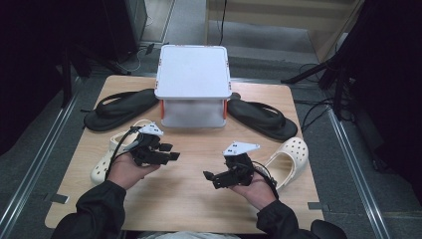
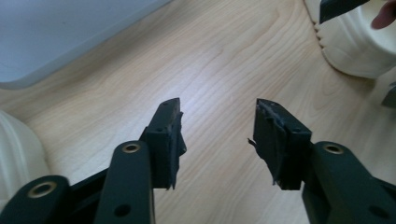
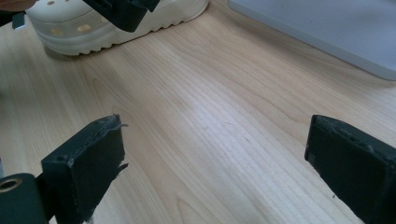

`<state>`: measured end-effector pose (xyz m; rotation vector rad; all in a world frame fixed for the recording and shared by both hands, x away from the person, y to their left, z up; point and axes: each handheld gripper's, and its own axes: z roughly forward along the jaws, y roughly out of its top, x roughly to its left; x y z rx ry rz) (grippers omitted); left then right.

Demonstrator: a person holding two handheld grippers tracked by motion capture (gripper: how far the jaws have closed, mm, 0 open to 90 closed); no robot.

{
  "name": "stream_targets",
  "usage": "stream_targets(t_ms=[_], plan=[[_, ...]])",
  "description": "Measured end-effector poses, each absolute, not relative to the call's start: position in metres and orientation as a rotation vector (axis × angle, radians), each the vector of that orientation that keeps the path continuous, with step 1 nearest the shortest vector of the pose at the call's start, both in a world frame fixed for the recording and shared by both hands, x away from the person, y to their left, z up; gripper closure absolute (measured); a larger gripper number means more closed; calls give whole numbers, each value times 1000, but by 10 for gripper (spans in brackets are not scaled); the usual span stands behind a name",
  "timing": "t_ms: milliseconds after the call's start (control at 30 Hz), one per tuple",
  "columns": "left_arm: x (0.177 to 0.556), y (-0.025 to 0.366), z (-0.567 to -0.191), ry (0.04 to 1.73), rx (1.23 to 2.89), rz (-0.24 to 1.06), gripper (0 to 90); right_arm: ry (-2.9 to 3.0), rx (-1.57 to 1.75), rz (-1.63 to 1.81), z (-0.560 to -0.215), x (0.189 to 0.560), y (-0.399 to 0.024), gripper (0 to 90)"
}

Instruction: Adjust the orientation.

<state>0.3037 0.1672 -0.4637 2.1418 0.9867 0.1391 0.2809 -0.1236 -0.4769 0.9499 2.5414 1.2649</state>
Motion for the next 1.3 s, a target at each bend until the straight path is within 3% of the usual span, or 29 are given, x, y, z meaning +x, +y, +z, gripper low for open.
stream_targets(t_ms=[67, 333, 500, 1300], plan=[[304, 168, -464, 988, 2151, 148, 444, 2554, 926, 1259, -478, 283, -126, 46], [307, 173, -463, 1010, 2119, 144, 404, 2575, 944, 1243, -479, 286, -131, 147], [307, 170, -464, 991, 2160, 150, 425, 2583, 898, 1296, -473, 287, -136, 298], [322, 164, -461, 987, 2176, 102, 461, 2569, 887, 1288, -475, 283, -145, 371]])
